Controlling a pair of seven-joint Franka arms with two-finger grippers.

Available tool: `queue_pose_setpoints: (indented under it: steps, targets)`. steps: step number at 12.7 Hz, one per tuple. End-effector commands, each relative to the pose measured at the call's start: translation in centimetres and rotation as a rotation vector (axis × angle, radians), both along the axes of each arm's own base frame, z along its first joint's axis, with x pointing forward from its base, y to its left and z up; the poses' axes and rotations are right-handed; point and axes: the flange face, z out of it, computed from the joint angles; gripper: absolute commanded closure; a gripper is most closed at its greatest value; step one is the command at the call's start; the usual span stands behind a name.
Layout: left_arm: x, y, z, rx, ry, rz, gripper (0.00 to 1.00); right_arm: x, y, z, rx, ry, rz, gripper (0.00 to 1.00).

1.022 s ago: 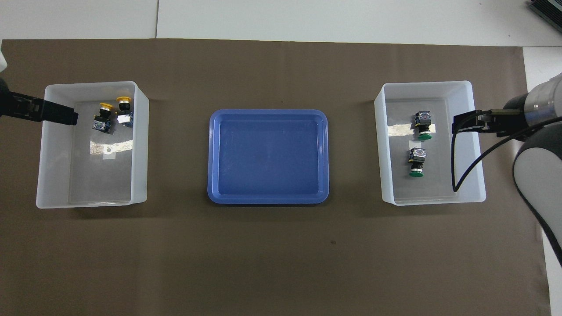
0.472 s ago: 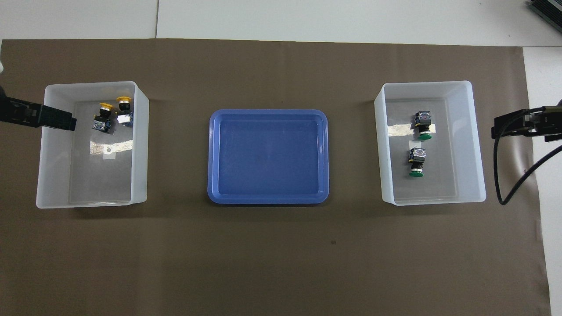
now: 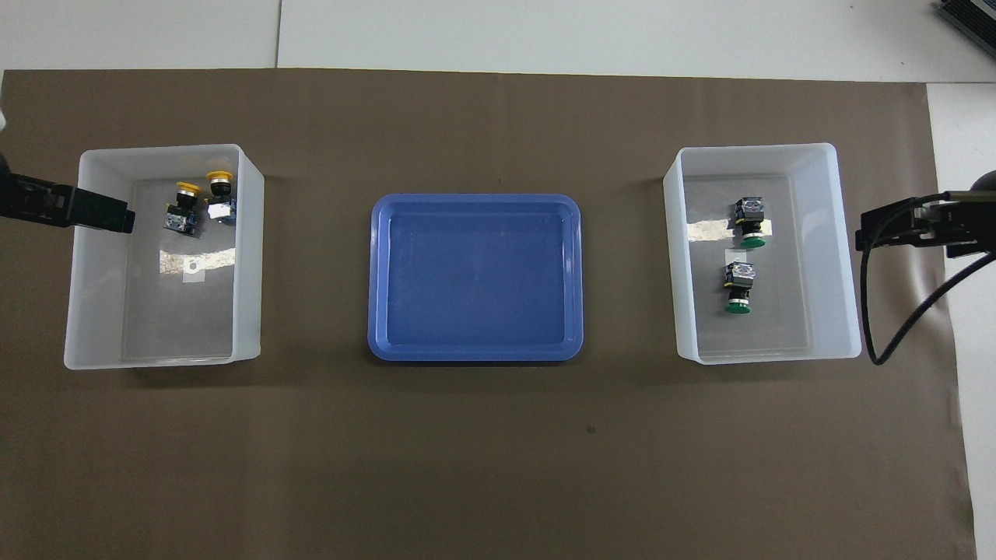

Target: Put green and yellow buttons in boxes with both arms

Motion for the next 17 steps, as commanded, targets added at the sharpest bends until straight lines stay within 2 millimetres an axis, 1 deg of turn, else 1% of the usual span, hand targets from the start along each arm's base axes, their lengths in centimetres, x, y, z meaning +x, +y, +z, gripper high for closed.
queue_pose_setpoints:
  steps: [1, 2, 4, 6, 11, 14, 17]
  targets:
    - [-0.9, 0.5, 0.2, 0.019, -0.002, 0.009, 0.00, -1.1, 0.3, -0.1, 0.021, 0.013, -0.008, 0.00]
    - [-0.8, 0.5, 0.2, 0.019, -0.003, 0.007, 0.00, -1.1, -0.1, -0.1, 0.021, 0.013, -0.008, 0.00]
    - [-0.8, 0.6, 0.3, 0.019, -0.008, 0.012, 0.00, -1.0, 0.4, 0.4, 0.020, 0.009, 0.003, 0.00]
    - [-0.8, 0.5, 0.3, 0.019, -0.006, 0.012, 0.00, -1.2, 0.4, 1.5, 0.016, 0.030, 0.005, 0.00]
    - [-1.0, 0.1, 0.0, 0.019, 0.006, 0.008, 0.00, -1.3, 0.4, 1.2, 0.026, 0.032, 0.000, 0.00]
    - [-1.0, 0.4, 0.3, 0.016, 0.005, 0.017, 0.00, -1.5, 0.7, 1.1, 0.025, 0.036, 0.006, 0.00]
    - [-1.9, 0.7, -0.2, 0.020, 0.087, 0.027, 0.00, -1.5, 0.7, 1.1, 0.025, 0.036, 0.006, 0.00]
